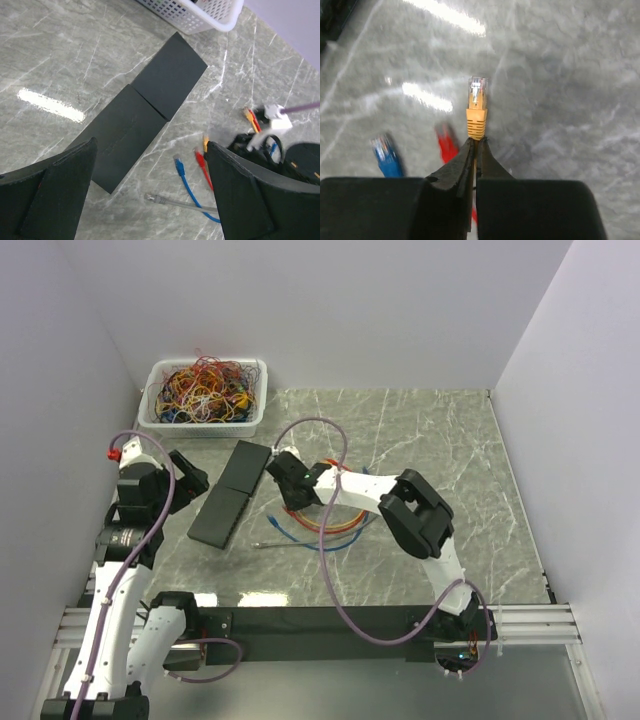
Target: Insert the plug into the switch port
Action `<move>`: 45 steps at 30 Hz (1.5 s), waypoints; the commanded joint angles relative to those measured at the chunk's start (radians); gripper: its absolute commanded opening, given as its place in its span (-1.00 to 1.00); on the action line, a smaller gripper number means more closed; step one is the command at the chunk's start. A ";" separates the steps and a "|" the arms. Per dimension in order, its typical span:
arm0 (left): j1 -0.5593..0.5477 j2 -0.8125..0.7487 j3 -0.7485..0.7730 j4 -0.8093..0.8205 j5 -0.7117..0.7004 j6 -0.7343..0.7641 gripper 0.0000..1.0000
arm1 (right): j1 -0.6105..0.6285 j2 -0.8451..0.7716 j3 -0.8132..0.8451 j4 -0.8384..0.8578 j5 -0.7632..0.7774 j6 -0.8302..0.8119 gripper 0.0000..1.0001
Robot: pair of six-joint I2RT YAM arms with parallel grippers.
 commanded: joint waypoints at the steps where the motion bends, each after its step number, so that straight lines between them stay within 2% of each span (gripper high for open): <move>1: 0.005 0.012 0.005 0.000 -0.021 0.005 0.93 | 0.003 -0.151 -0.088 0.079 -0.005 -0.053 -1.00; 8: 0.005 -0.031 0.008 0.016 0.010 0.012 0.99 | 0.000 -0.459 -0.303 0.257 0.010 -0.102 -1.00; 14: 0.005 -0.031 0.029 0.043 0.092 0.026 0.99 | 0.002 -0.691 -0.416 0.360 -0.091 -0.136 -1.00; 18: 0.003 -0.097 -0.007 0.173 0.298 -0.023 0.97 | 0.000 -0.822 -0.539 0.498 -0.330 -0.134 -1.00; 19: 0.003 -0.134 -0.035 0.210 0.412 -0.038 0.98 | 0.000 -0.863 -0.554 0.520 -0.368 -0.131 -1.00; 20: 0.003 -0.154 -0.050 0.288 0.459 -0.055 0.99 | 0.002 -0.878 -0.568 0.541 -0.426 -0.127 -1.00; 22: 0.002 -0.204 -0.085 0.347 0.554 -0.115 0.99 | 0.003 -0.911 -0.590 0.547 -0.474 -0.127 -1.00; 27: 0.002 -0.272 -0.130 0.474 0.646 -0.231 0.98 | 0.002 -0.969 -0.666 0.639 -0.689 -0.119 -1.00; 30: 0.000 -0.284 -0.155 0.497 0.686 -0.265 0.90 | 0.000 -0.991 -0.699 0.708 -0.779 -0.085 -1.00; 33: -0.001 -0.283 -0.159 0.499 0.701 -0.273 0.85 | 0.002 -0.995 -0.706 0.738 -0.807 -0.076 -1.00; 36: -0.006 -0.281 -0.170 0.497 0.691 -0.269 0.85 | 0.002 -0.985 -0.688 0.722 -0.780 -0.085 -1.00; 38: -0.008 -0.271 -0.170 0.455 0.665 -0.244 0.83 | 0.002 -0.966 -0.650 0.663 -0.691 -0.096 -1.00; 42: -0.008 -0.202 -0.123 0.289 0.518 -0.132 0.85 | 0.002 -0.862 -0.561 0.537 -0.568 -0.145 -1.00; 45: -0.008 -0.154 -0.165 0.325 0.534 -0.147 0.90 | 0.008 -0.808 -0.561 0.544 -0.567 -0.137 -1.00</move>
